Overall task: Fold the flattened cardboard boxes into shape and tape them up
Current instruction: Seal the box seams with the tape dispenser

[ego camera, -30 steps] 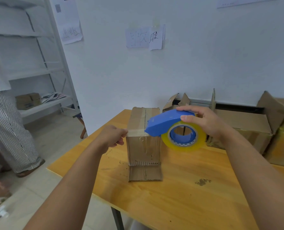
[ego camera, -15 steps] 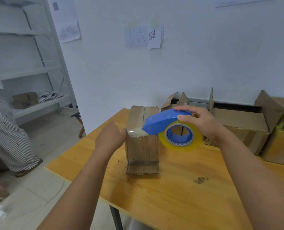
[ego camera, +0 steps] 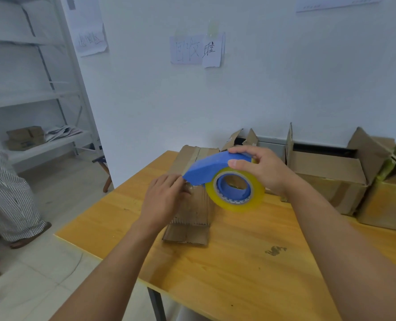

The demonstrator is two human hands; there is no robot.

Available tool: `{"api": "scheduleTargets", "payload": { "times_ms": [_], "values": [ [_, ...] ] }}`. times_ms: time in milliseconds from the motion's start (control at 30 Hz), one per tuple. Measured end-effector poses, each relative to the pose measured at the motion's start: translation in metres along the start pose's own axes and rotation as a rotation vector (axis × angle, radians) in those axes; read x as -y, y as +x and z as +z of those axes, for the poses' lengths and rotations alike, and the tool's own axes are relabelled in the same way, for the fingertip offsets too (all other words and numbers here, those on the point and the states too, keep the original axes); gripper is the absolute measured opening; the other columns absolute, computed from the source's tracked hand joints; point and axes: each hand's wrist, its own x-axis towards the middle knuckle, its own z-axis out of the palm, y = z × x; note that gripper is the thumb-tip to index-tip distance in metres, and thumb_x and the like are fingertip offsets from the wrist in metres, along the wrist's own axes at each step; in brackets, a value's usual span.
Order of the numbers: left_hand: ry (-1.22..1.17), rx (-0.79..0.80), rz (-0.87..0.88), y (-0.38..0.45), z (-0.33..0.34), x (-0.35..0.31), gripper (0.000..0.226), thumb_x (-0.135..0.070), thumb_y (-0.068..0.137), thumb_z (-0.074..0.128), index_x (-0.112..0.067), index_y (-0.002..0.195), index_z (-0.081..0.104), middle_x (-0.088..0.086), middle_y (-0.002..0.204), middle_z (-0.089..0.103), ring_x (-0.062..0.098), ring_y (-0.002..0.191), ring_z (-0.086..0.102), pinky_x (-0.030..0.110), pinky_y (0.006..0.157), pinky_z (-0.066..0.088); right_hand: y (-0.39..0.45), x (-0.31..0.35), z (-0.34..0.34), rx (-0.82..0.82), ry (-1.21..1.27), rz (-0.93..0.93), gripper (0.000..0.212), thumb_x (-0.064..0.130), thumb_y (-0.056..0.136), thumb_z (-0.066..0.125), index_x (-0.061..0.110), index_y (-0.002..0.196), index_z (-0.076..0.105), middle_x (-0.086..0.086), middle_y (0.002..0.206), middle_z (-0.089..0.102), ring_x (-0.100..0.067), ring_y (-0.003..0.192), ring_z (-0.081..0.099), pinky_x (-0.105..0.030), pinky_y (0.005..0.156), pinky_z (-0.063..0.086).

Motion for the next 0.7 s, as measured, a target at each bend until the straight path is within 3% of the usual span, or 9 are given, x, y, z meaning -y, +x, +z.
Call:
{"api": "scheduleTargets", "payload": {
  "times_ms": [167,267,433,533,700],
  "values": [
    [-0.001,0.037,0.037,0.000,0.001,-0.002,0.022,-0.014,0.084,0.072,-0.015,0.105,0.064,0.003,0.115,0.063,0.026,0.101,0.057,0.036,0.085,0.046,0.009,0.005,0.005,0.017,-0.044,-0.004,0.034,0.048,0.086,0.072,0.038,0.118,0.069,0.024,0.118,0.062,0.015,0.100,0.057,0.000,0.073,0.044],
    [-0.038,0.009,-0.015,-0.003,0.004,-0.007,0.029,-0.029,0.090,0.070,-0.014,0.113,0.063,0.001,0.114,0.064,0.021,0.097,0.056,0.031,0.085,0.044,0.008,0.005,0.003,0.023,-0.039,-0.006,0.028,0.047,0.085,0.072,0.042,0.113,0.069,0.028,0.113,0.063,0.017,0.099,0.056,0.001,0.072,0.042],
    [-0.026,-0.016,-0.043,0.000,0.008,-0.009,0.016,-0.024,0.093,0.068,-0.013,0.104,0.067,-0.001,0.103,0.066,0.022,0.087,0.056,0.034,0.075,0.044,0.001,-0.003,-0.008,0.038,-0.063,-0.009,0.031,0.044,0.088,0.072,0.039,0.119,0.069,0.041,0.107,0.060,0.019,0.101,0.054,0.003,0.074,0.040],
    [0.016,-0.016,-0.069,0.000,0.007,-0.010,0.016,-0.024,0.091,0.071,-0.013,0.102,0.067,0.002,0.104,0.066,0.025,0.089,0.057,0.036,0.073,0.046,-0.015,-0.015,-0.027,-0.025,-0.014,0.015,0.026,0.041,0.089,0.071,0.043,0.115,0.070,0.036,0.108,0.064,0.010,0.100,0.061,-0.003,0.074,0.046],
    [0.099,0.124,-0.069,0.003,0.004,-0.024,0.041,-0.027,0.093,0.066,-0.029,0.133,0.059,0.009,0.114,0.059,0.031,0.101,0.055,0.041,0.089,0.042,-0.032,-0.034,-0.026,-0.033,0.025,0.046,0.029,0.036,0.089,0.072,0.040,0.118,0.069,0.024,0.115,0.066,0.008,0.101,0.061,-0.004,0.075,0.047]
  ]
}}
